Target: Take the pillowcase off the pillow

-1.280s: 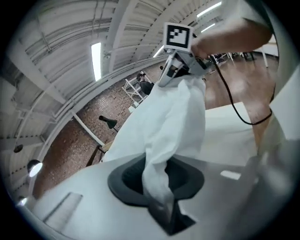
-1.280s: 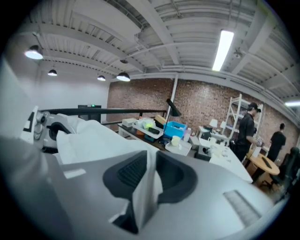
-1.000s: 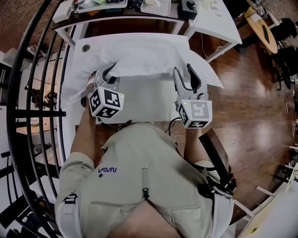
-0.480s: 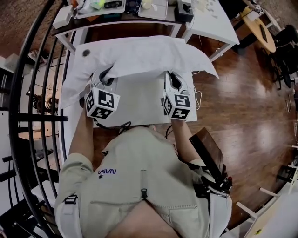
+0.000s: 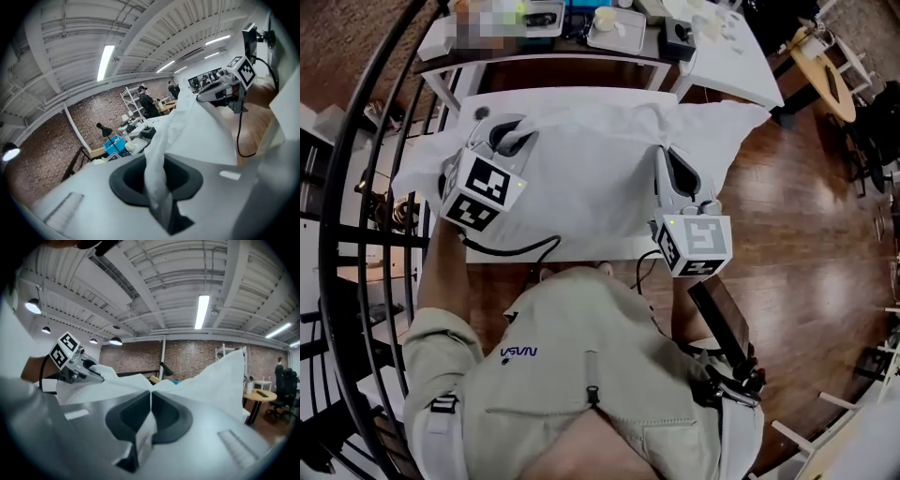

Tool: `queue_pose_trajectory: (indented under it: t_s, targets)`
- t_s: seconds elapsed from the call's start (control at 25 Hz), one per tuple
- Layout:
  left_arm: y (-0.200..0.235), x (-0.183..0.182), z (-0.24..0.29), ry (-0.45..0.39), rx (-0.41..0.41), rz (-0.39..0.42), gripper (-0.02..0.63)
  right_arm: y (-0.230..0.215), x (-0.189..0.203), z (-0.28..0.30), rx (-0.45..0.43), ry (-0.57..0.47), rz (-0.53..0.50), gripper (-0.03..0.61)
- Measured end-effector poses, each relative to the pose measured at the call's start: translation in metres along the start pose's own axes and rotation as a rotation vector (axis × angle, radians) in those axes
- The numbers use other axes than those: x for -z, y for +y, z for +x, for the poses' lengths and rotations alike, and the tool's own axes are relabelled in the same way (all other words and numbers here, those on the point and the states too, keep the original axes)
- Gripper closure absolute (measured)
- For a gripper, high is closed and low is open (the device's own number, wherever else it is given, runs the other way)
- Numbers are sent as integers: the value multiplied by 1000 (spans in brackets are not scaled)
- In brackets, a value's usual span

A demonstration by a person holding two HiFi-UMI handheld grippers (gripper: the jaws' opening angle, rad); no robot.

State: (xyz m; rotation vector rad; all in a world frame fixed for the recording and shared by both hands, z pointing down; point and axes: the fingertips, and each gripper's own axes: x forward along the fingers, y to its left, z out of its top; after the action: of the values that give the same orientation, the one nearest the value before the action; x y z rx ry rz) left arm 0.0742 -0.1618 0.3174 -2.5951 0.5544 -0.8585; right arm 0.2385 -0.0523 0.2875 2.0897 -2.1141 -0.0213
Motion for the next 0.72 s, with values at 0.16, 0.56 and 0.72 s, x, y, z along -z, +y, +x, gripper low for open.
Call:
queue_pose_trajectory:
  t_s: [0.16, 0.56, 0.72]
  targets:
    - [-14, 41, 52, 49, 91, -82, 532, -16, 55, 34, 30, 126, 12, 569]
    - [0, 8, 18, -303, -166, -183, 577, -51, 132, 97, 107, 262, 24, 568]
    - [-30, 50, 8, -287, -184, -363, 557, -52, 157, 122, 58, 315, 20, 549]
